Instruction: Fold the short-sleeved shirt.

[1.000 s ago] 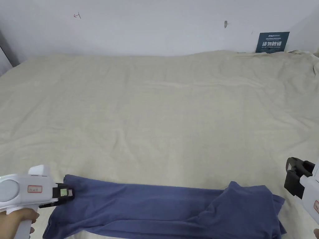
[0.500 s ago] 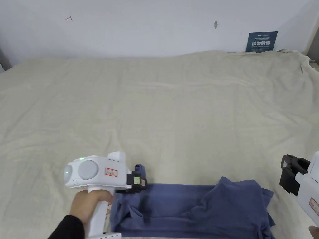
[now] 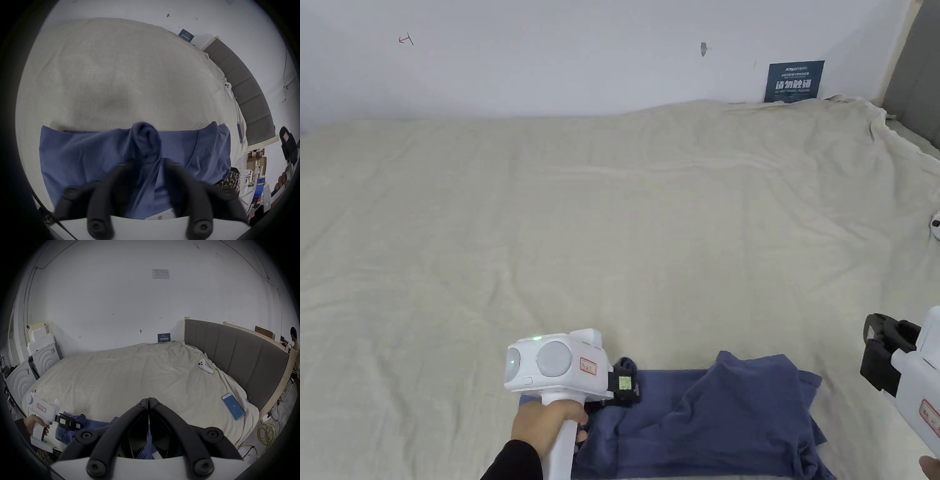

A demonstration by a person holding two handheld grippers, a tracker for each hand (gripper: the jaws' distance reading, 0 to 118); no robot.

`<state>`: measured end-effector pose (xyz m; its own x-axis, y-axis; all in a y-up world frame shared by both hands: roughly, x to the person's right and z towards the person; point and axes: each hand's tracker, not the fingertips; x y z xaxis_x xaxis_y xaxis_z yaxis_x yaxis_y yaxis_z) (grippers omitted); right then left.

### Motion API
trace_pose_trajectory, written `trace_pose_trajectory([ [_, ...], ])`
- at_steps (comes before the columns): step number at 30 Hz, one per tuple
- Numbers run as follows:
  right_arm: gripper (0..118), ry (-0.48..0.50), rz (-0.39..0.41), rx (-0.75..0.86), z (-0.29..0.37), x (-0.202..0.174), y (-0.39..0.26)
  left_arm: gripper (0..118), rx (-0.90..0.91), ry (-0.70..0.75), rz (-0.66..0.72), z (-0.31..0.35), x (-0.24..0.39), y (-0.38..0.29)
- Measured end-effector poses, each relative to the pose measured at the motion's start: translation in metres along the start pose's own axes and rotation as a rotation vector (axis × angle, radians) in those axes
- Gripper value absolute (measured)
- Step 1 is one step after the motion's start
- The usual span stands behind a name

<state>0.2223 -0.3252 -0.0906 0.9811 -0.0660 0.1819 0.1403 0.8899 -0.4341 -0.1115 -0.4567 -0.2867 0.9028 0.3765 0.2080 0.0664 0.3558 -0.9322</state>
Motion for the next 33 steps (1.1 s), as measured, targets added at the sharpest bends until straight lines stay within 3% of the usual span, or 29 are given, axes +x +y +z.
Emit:
trace_pose_trajectory([
  [2, 0, -0.001, -0.004, 0.0, 0.0, 0.001, 0.0, 109, 0.031, 0.006, -0.02, 0.009, 0.005, -0.002],
  [3, 0, -0.001, -0.004, -0.001, -0.001, 0.001, 0.0, 114, 0.047, 0.004, -0.027, 0.015, 0.006, -0.002],
  [9, 0, 0.012, 0.0, -0.002, -0.001, -0.005, 0.001, 116, 0.19, -0.026, -0.045, 0.068, -0.008, -0.001],
  [15, 0, 0.029, 0.004, 0.009, -0.001, -0.013, 0.006, 115, 0.326, 0.086, -0.098, 0.109, -0.041, -0.005],
  [17, 0, 0.034, 0.007, 0.011, -0.001, -0.016, 0.006, 102, 0.358, 0.131, -0.095, 0.112, -0.052, -0.009],
  [20, 0, 0.041, 0.011, 0.013, -0.001, -0.019, 0.007, 21, 0.396, 0.131, -0.105, 0.109, -0.07, -0.016],
  [21, 0, 0.043, 0.01, 0.013, -0.001, -0.02, 0.007, 7, 0.385, 0.145, -0.09, 0.103, -0.076, -0.018],
  [23, 0, 0.043, 0.011, 0.012, 0.0, -0.021, 0.007, 0, 0.388, 0.145, -0.085, 0.093, -0.086, -0.027],
  [33, 0, 0.031, 0.011, 0.005, -0.001, -0.015, 0.006, 0, 0.317, 0.172, -0.142, 0.039, -0.083, -0.064],
])
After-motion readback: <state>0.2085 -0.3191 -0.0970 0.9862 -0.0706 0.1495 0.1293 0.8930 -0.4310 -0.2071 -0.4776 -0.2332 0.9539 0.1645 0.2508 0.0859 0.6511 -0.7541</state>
